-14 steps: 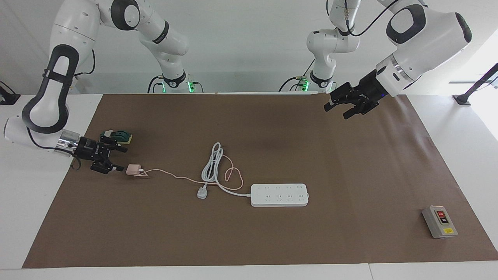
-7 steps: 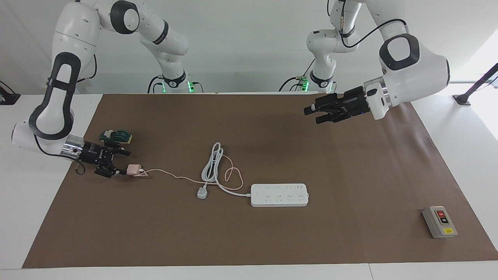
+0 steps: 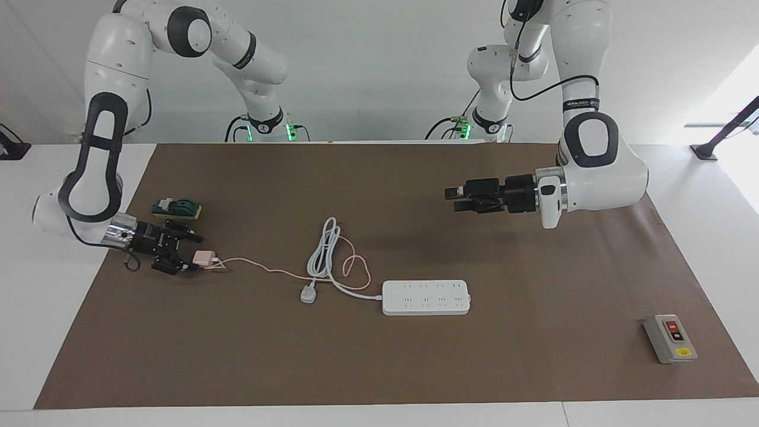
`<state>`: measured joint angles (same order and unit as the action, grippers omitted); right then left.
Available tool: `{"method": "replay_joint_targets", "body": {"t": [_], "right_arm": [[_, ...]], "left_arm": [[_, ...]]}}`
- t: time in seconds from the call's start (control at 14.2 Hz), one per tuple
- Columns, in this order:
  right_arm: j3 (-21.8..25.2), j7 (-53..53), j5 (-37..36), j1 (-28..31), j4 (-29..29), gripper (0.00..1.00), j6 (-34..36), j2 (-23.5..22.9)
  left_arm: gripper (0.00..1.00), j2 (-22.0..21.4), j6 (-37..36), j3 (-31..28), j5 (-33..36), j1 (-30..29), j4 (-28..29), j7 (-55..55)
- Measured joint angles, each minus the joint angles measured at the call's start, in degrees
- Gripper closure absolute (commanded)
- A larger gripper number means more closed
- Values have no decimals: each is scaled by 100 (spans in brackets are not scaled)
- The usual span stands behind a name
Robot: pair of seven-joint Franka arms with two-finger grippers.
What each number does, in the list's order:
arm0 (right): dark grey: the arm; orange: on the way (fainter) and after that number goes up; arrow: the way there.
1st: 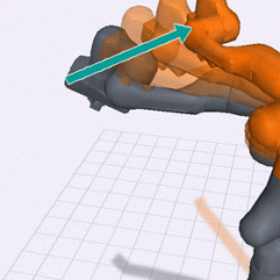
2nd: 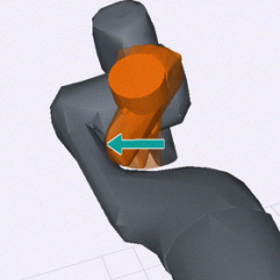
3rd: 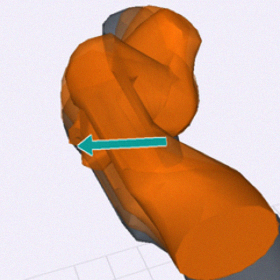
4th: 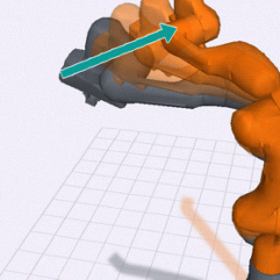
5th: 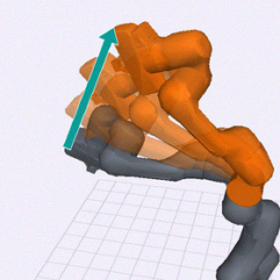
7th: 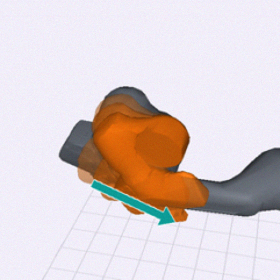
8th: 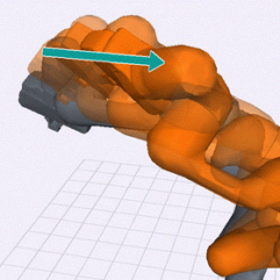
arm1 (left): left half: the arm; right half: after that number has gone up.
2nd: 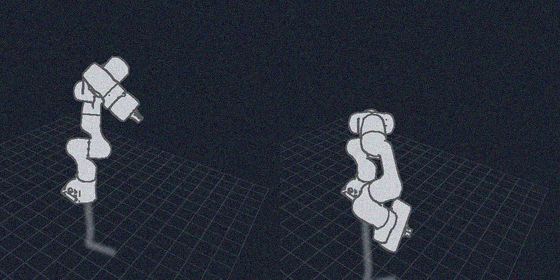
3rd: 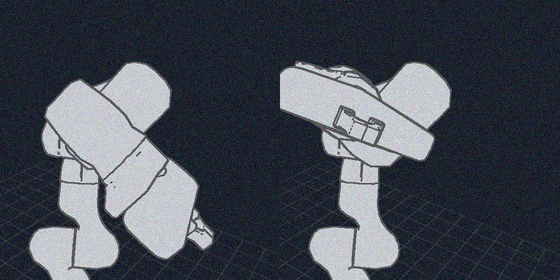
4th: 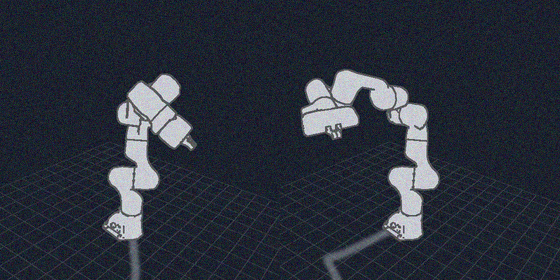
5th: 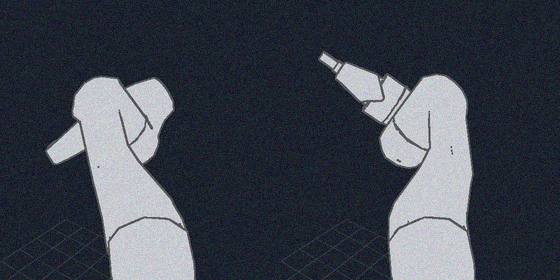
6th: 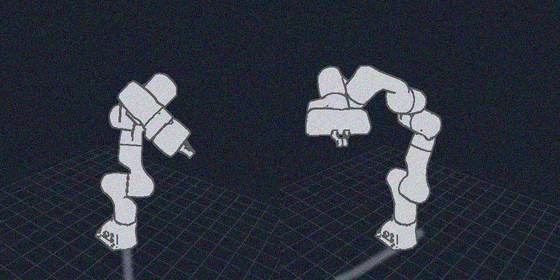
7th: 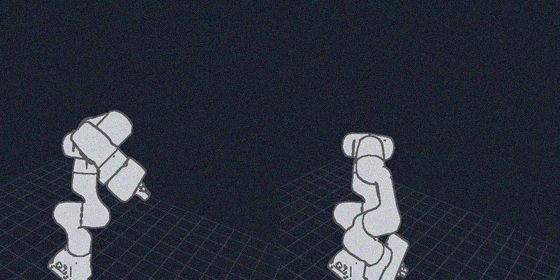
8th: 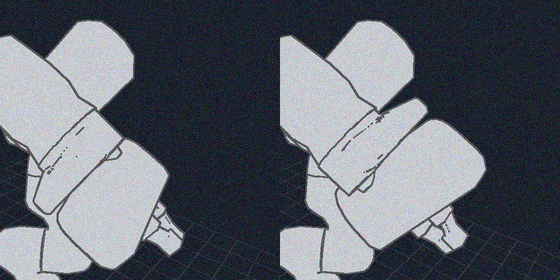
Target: Plug charger into power strip
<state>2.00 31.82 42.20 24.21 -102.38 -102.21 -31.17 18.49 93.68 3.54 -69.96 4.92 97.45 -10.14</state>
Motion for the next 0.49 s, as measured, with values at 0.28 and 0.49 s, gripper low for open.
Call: {"method": "replay_joint_targets", "body": {"t": [0.28,0.49], "right_arm": [[1,-21,3,1,-1,34,-6,-5],[11,-105,3,4,-18,100,18,-5]], "left_arm": [[0,393,-256,-43,-907,-76,207,-929],[0,640,-418,-49,-1560,-144,358,-1373]]}}
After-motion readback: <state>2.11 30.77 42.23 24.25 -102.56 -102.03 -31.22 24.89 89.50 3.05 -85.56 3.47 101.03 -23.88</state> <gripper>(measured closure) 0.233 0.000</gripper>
